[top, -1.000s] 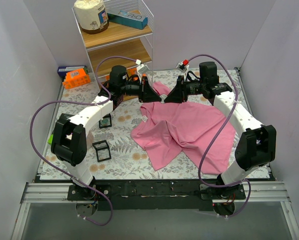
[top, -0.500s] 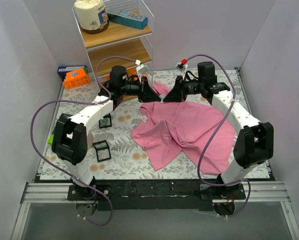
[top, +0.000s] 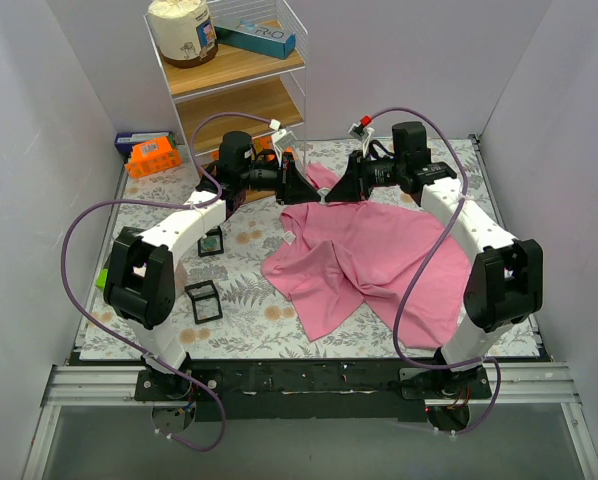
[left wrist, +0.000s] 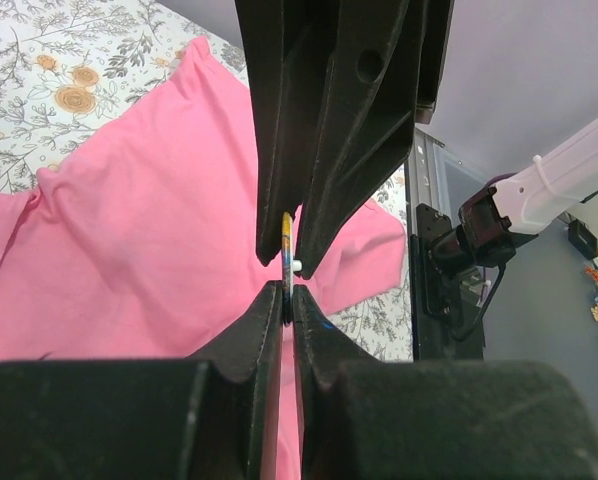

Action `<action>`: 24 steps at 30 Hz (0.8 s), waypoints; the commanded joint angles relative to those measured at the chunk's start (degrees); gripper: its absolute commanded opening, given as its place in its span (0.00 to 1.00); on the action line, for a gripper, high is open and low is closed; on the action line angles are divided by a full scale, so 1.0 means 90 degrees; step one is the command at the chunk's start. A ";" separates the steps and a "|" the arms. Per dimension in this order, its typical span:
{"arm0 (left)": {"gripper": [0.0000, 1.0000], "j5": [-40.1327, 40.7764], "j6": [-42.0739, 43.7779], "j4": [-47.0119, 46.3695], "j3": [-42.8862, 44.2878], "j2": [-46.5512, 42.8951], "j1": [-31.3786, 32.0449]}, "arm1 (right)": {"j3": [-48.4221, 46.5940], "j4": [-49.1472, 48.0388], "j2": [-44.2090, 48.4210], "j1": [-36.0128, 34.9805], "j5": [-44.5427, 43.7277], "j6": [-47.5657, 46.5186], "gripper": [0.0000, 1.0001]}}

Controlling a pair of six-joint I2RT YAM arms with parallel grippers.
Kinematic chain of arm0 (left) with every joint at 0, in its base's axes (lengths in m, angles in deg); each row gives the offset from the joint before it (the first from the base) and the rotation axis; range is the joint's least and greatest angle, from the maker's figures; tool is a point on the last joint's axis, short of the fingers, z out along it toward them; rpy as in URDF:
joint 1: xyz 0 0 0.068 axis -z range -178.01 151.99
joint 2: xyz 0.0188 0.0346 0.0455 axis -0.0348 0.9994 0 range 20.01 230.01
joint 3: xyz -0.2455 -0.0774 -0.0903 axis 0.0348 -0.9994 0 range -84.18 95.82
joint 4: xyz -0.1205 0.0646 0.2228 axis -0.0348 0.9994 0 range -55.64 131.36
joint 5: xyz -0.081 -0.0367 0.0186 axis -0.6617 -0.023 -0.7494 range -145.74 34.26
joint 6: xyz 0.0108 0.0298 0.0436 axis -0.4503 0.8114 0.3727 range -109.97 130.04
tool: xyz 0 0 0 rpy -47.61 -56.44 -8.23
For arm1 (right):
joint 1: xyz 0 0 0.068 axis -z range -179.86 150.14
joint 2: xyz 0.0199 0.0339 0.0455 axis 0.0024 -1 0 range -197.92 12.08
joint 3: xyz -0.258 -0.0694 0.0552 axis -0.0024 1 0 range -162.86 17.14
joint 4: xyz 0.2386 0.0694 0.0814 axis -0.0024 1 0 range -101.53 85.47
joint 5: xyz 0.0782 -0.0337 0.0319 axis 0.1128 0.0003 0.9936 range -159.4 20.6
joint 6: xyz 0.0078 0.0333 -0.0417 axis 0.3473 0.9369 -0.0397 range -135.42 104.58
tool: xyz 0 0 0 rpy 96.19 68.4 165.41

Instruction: Remove the brooch from the garment

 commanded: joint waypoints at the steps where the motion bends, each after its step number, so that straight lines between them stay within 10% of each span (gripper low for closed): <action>1: 0.00 -0.0560 0.0093 0.0039 0.0228 -0.0094 0.0147 | -0.0360 -0.0246 -0.0104 0.0007 -0.0605 0.0019 0.25; 24: 0.00 -0.0492 0.0288 0.0244 0.0277 -0.0064 0.0167 | -0.1131 0.0105 -0.0329 0.0046 -0.2031 0.0195 0.22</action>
